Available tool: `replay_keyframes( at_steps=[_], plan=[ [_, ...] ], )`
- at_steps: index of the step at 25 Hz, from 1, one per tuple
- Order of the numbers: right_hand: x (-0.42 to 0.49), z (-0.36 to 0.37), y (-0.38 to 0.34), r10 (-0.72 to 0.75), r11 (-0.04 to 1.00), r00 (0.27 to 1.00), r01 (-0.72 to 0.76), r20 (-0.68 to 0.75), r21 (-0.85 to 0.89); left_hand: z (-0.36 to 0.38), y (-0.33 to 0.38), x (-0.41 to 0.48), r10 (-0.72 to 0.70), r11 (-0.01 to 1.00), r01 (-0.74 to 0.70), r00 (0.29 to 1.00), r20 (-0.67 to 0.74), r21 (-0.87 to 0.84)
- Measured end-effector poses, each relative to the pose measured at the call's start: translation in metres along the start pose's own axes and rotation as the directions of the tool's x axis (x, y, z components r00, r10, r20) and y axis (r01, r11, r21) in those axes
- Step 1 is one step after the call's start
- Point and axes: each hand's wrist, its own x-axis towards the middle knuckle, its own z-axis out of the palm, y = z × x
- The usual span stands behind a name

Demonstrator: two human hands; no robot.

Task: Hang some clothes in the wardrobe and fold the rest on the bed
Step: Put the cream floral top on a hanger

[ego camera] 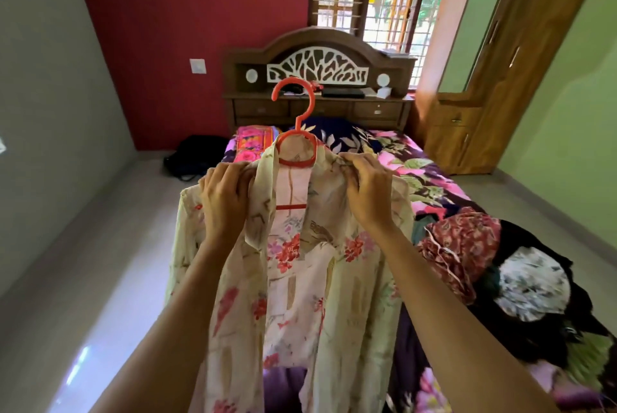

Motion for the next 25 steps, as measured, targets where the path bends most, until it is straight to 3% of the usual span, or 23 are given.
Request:
replay_keyframes(
  at_steps=[7,12,25],
  plan=[
    [0.028,0.074,0.050,0.052,0.995,0.998,-0.055,-0.038,-0.079,0.083,-0.066,0.038,0.021,0.997,-0.013,0.995,0.098,-0.076],
    [0.027,0.102,0.108,0.147,0.982,0.989,-0.145,0.011,-0.122,0.157,-0.094,0.032,0.021,0.990,0.012,0.973,0.229,-0.144],
    [-0.011,0.230,0.339,0.404,0.912,0.884,-0.371,0.234,-0.173,0.398,-0.172,-0.046,-0.165,0.981,0.195,0.842,0.514,-0.005]
  ],
)
